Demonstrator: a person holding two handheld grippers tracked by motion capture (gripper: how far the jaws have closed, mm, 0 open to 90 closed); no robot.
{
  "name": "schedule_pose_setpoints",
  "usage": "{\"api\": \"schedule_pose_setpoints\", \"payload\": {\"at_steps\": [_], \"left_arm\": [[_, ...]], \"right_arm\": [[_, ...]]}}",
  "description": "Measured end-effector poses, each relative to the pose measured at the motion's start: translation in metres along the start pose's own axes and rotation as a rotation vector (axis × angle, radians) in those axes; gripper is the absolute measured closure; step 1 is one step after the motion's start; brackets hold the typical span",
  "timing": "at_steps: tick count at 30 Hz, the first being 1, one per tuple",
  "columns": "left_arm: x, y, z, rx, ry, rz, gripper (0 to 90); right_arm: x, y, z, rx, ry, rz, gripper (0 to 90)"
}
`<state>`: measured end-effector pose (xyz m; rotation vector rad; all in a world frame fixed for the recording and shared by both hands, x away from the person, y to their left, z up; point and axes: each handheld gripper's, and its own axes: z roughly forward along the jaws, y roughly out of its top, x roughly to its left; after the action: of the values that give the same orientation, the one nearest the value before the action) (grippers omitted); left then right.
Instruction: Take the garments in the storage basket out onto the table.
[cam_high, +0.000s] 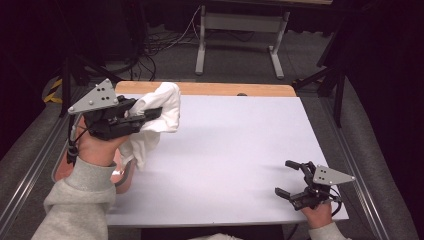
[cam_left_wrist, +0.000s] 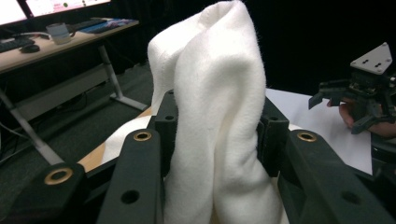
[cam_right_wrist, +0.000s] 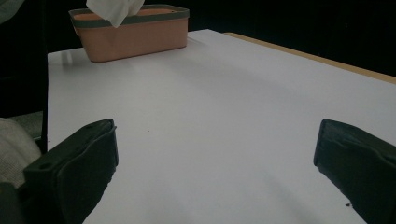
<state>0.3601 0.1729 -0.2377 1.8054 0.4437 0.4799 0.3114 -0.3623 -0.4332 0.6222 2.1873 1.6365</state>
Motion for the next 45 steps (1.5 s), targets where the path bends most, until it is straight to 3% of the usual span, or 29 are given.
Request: {"api": "schedule_pose_setpoints", "payload": {"at_steps": [8, 20, 28, 40, 45], "left_arm": [[-0.007, 0.013, 0.014, -0.047, -0.043, 0.013, 62.8], [-0.021, 0.026, 0.048, -0.110, -0.129, 0.021, 62.8], [-0.026, 0.029, 0.070, -0.148, -0.173, 0.008, 62.8], [-0.030, 0.016, 0.110, -0.181, -0.218, -0.014, 62.6], [-0.030, 0.004, 0.126, -0.166, -0.223, -0.025, 62.3]], "right_arm": [[0.000, 0.000, 0.000, -0.004, 0.002, -0.002, 0.1], [0.000, 0.000, 0.000, -0.003, 0.007, -0.003, 0.1], [0.000, 0.000, -0.001, -0.004, 0.010, -0.002, 0.1], [-0.001, -0.001, -0.001, -0.006, 0.011, 0.000, 0.1], [-0.001, -0.001, -0.002, -0.005, 0.012, -0.001, 0.1]]}}
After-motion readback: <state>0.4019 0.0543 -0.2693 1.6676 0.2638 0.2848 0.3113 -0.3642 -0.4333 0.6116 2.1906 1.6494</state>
